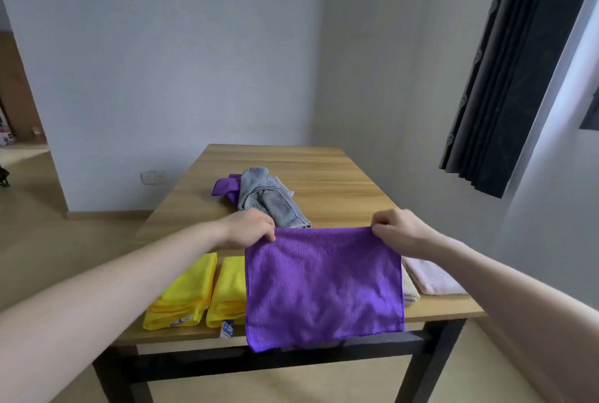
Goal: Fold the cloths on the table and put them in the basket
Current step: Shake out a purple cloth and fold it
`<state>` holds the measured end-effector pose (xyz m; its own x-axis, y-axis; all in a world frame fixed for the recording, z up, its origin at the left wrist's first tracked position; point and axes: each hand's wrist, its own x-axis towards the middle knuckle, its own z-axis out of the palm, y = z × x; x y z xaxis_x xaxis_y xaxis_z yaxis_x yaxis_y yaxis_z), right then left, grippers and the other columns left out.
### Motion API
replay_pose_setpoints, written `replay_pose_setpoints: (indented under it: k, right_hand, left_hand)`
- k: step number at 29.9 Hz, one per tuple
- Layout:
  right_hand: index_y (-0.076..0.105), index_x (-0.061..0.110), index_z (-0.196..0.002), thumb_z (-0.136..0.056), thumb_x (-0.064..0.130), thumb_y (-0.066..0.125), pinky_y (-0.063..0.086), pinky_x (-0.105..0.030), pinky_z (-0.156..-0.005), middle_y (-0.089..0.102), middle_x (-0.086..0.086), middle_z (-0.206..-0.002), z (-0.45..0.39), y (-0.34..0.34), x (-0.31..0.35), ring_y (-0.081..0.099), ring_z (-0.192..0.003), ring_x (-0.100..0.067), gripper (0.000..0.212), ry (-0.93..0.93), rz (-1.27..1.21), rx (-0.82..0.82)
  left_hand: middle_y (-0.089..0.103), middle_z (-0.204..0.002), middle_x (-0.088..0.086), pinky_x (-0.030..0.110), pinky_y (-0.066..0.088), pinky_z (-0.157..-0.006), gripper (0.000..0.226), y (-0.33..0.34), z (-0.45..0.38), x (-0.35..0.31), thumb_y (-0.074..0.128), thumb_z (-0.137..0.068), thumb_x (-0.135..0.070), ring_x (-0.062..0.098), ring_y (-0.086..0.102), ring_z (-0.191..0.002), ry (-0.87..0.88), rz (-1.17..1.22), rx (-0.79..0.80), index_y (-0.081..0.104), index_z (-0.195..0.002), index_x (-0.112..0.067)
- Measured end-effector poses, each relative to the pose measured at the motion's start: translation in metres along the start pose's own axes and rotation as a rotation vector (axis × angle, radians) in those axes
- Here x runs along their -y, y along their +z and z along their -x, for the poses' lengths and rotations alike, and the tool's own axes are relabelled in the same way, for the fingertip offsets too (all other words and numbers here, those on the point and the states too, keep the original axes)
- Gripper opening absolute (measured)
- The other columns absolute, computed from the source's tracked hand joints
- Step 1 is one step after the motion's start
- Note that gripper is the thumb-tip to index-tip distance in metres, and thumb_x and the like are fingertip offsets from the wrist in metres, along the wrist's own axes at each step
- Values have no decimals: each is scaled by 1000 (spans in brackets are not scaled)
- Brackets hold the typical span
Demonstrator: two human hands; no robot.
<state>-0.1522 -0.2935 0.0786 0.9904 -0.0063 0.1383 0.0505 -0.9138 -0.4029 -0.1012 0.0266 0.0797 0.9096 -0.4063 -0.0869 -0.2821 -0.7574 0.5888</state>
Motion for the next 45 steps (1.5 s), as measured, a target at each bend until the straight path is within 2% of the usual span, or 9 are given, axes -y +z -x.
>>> replay_pose_setpoints:
  k: [3,8,17,27,30,33,37,42,45]
  right_hand:
    - [57,18,-65,-86,15,50,41,-31,-58,60,2,-69,7,-23,13,51,-66,-17,23,-27,-5,-56]
    - [67,19,-78,-85,14,52,45,-30,-63,67,1,-81,9,-43,22,60,-79,-20,17,-11,4,-164]
    - [76,33,-97,-83,14,58,50,-33,-83,74,13,-96,13,-25,21,54,-104,-20,29,-38,188,-256]
    - [76,37,-89,-86,21,61,53,-23,-74,68,20,-90,58,8,4,64,-86,-5,22,-74,262,-25]
    - [66,52,-80,-85,39,54,54,-23,-70,66,24,-81,70,18,-9,65,-80,-4,19,-72,324,-49]
    - [67,53,-89,-89,42,54,38,-9,-62,55,26,-73,85,16,-8,53,-75,6,18,-119,403,-45]
    - [71,43,-99,-93,38,62,28,-16,-71,41,26,-83,99,18,-9,34,-87,1,11,-145,379,83]
    - [70,36,-97,-94,36,64,53,-19,-76,66,14,-116,83,27,-18,63,-93,1,7,14,100,0]
    - [63,26,-126,-93,41,67,56,-24,-86,65,10,-124,69,34,-26,62,-102,-6,36,104,72,-42]
  left_hand:
    - [60,-86,6,27,46,-69,7,-17,6,-16,59,-94,-11,22,55,-83,35,-12,-43,64,-90,-13]
    - [53,-63,-6,27,36,-60,20,-33,16,-29,61,-86,-20,13,47,-67,77,-29,-276,63,-68,-13]
    - [59,-78,-15,27,49,-66,12,-15,23,-26,66,-80,-34,17,64,-85,33,-394,-524,76,-85,-38]
    - [61,-73,-19,27,51,-70,13,25,48,-3,68,-69,-37,12,64,-85,114,-508,-313,73,-81,-37]
    - [58,-77,-16,25,43,-67,11,36,59,2,69,-69,-40,14,63,-85,124,-548,-269,71,-80,-38]
    - [55,-72,-16,26,41,-66,14,40,67,2,70,-69,-41,15,58,-80,117,-573,-227,72,-82,-36]
    - [58,-74,-16,27,45,-68,26,47,75,-7,65,-66,-48,14,56,-79,77,-598,-112,75,-86,-34]
    - [58,-116,-12,34,47,-96,43,66,77,-29,59,-76,-54,16,55,-113,154,-547,-88,67,-114,-36]
    - [43,-148,-10,36,33,-115,63,86,70,-40,55,-83,-55,15,39,-135,262,-487,-58,49,-143,-37]
